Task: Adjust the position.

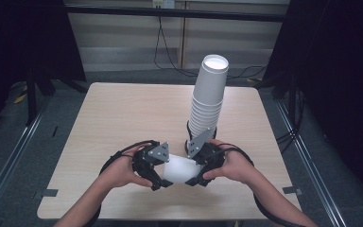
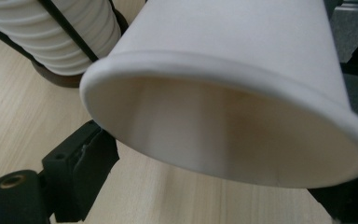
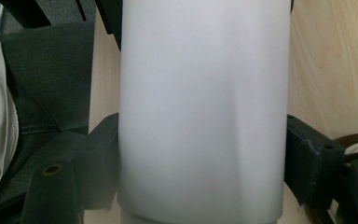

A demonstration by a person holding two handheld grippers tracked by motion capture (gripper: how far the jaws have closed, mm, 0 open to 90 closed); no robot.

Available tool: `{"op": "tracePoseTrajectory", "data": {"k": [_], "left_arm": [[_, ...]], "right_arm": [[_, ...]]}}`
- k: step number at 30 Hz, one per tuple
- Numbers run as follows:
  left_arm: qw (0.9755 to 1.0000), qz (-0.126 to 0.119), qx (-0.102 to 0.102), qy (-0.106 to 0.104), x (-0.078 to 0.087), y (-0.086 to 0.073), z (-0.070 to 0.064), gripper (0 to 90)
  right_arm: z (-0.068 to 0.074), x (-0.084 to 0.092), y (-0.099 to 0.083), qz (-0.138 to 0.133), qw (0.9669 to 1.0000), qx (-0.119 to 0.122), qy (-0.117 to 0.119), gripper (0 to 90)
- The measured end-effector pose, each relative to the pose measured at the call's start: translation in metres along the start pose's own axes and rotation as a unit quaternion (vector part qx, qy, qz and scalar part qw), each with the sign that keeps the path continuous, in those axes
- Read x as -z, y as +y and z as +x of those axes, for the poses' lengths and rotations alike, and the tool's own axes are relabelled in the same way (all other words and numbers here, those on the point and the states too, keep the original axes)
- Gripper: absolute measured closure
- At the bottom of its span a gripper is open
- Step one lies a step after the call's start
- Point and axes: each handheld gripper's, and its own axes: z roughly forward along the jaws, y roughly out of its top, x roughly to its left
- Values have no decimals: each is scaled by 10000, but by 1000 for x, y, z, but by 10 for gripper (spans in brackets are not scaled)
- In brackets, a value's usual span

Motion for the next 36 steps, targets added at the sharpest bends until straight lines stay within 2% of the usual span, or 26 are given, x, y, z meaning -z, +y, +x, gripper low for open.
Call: {"op": "tracePoseTrajectory", "data": {"k": [1, 6, 14, 15, 16, 17, 19, 20, 28, 32, 36], "left_arm": [[10000, -65, -7, 69, 1, -1, 0, 108], [9988, -482, 119, -45, 8, -4, 3, 103], [9966, -806, 156, -79, 14, -6, 5, 90], [9954, -927, 191, -140, 14, -7, 4, 88], [9954, -927, 191, -140, 14, -7, 4, 84], [9955, -931, 95, -159, 15, -6, 5, 79], [9946, -1012, 154, -195, 14, -5, 4, 79], [9945, -1031, 30, -164, 15, -4, 4, 77], [9918, -1250, 148, -227, 17, -3, 5, 80], [9923, -1197, 89, -302, 17, -4, 7, 100], [9923, -1185, 114, -332, 18, -5, 6, 117]], "right_arm": [[0, 0, 0, 0, 10000, 0, 0, 238], [-1, 4, -3, -293, 9995, -44, -58, 237], [0, 5, -5, -591, 9982, 28, -52, 239], [-1, 5, -5, -600, 9982, 30, -19, 239], [-1, 5, -5, -600, 9982, 30, -19, 239], [-1, 5, -5, -617, 9981, 62, -19, 239], [0, 5, -5, -622, 9980, 73, -5, 239], [0, 5, -5, -620, 9980, 93, 18, 239], [0, 6, -7, -786, 9969, 90, 36, 238], [-1, 5, -7, -782, 9969, 76, 52, 239], [0, 2, -8, -752, 9971, 74, 78, 239]]}}
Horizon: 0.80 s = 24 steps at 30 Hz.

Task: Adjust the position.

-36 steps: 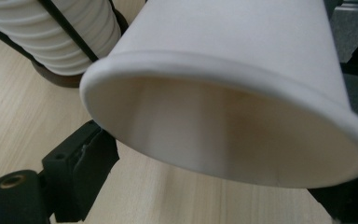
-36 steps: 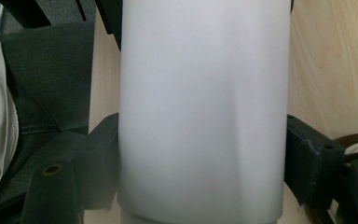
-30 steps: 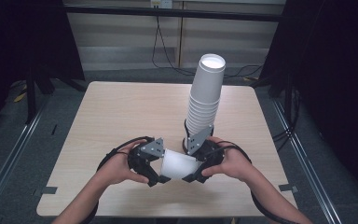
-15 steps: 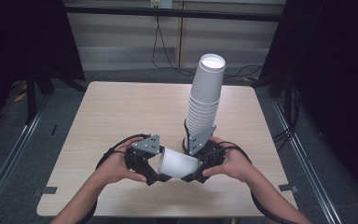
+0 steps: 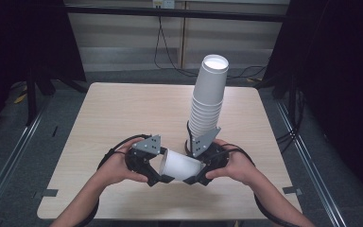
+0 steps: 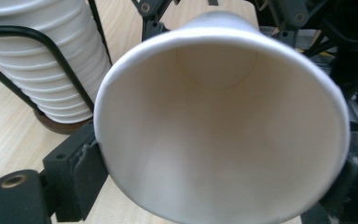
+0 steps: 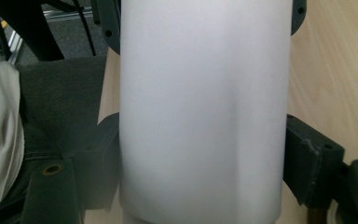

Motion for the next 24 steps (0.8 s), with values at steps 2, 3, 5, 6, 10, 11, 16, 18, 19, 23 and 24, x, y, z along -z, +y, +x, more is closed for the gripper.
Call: {"op": "tracePoseTrajectory", "data": {"k": [2, 3, 5, 6, 10, 11, 16, 18, 19, 23, 24], "left_arm": [[10000, 65, 19, -8, 0, 0, 0, 124], [9999, 82, 51, 30, 0, 1, -1, 127], [9998, 162, 48, 91, 1, 2, -2, 135], [9996, 266, 12, 134, 4, 2, -1, 137], [9988, 402, 114, 247, 10, 4, 1, 138], [9984, 447, 147, 307, 12, 5, 1, 138], [9952, 814, 181, 509, 20, 4, 2, 133], [9949, 822, 234, 538, 22, 3, 3, 133], [9943, 888, 255, 538, 23, 2, 4, 133], [9906, 1134, 352, 674, 25, -2, 7, 133], [9898, 1177, 391, 699, 25, -3, 8, 133]], "right_arm": [[1, -2, -1, 7, 10000, -13, -15, 239], [1, -3, -1, 5, 10000, -15, -4, 239], [0, -4, -2, 37, 10000, -19, -79, 237], [0, -5, -5, -12, 9999, -85, -125, 221], [-2, -5, -9, 52, 9997, -101, -228, 191], [-1, -5, -11, 25, 9996, -165, -223, 188], [0, -5, -29, -103, 9982, -389, -453, 164], [0, -5, -33, -132, 9979, -431, -466, 164], [0, -6, -37, -163, 9975, -459, -515, 161], [-1, -7, -54, -150, 9954, -628, -704, 156], [-1, -8, -58, -177, 9945, -667, -791, 157]]}}
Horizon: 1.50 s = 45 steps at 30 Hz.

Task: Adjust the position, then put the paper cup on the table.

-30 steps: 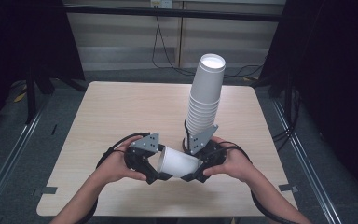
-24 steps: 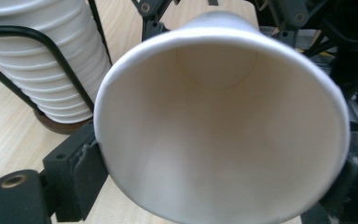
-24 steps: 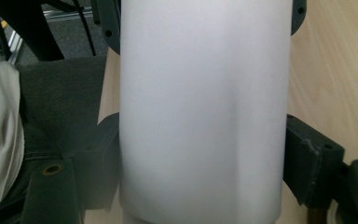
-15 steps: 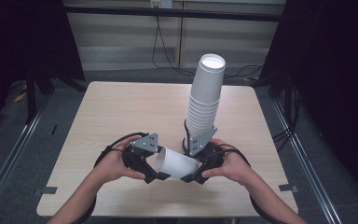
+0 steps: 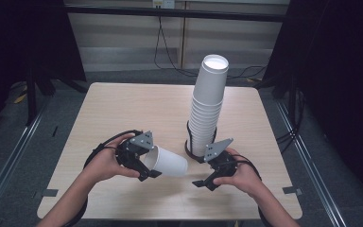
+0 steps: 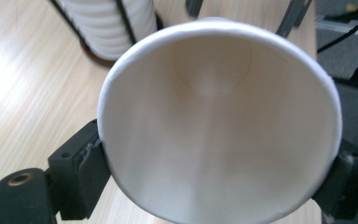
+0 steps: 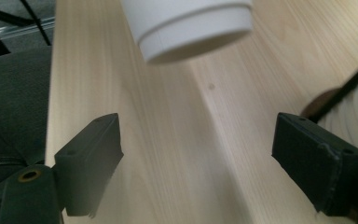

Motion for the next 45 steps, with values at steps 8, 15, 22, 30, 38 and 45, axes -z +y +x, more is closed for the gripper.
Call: {"op": "tracePoseTrajectory", "data": {"k": [8, 15, 22, 30, 38, 45], "left_arm": [[9985, 439, 217, 244, 4, -8, 7, 132], [9963, 705, 338, 356, 9, -14, 15, 129], [9942, 911, 350, 447, 13, -15, 22, 129], [9919, 1075, 425, 522, 16, -15, 28, 124], [9892, 1270, 447, 575, 17, -15, 31, 123], [9876, 1337, 526, 626, 18, -20, 35, 119]], "right_arm": [[-5, -7, -27, -14, 9992, -287, -265, 150], [-4, -12, -40, 19, 9986, -277, -449, 149], [-2, -13, -50, -13, 9974, -327, -649, 149], [-2, -16, -60, -26, 9959, -343, -835, 150], [-2, -17, -65, -169, 9951, -453, -866, 141], [-2, -18, -68, -302, 9937, -593, -906, 134]]}}
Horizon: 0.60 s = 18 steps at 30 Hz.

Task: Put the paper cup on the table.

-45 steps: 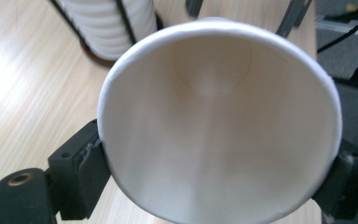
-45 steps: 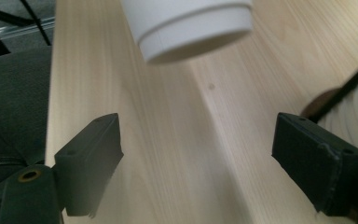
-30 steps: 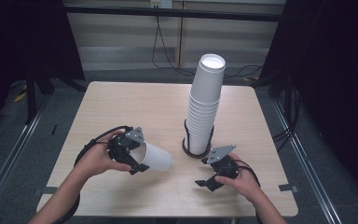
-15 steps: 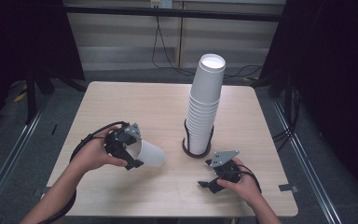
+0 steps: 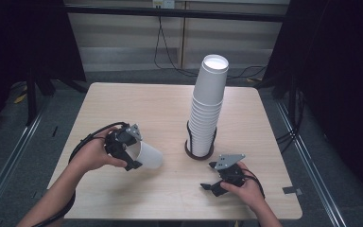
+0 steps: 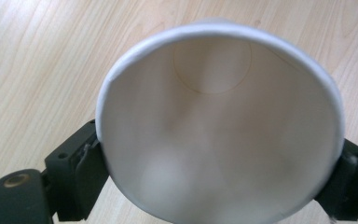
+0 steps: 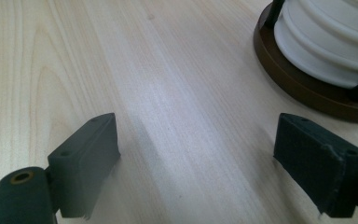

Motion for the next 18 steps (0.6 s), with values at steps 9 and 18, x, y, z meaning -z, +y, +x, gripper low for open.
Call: {"op": "tracePoseTrajectory", "data": {"k": [9, 18], "left_arm": [[9998, 150, 125, 33, -1, -2, 4, 108], [9993, 235, 281, 99, -1, -2, 12, 106]], "right_arm": [[0, 0, 0, 11, 10000, -16, 2, 133], [0, 0, 0, 17, 10000, -17, 7, 133]]}}
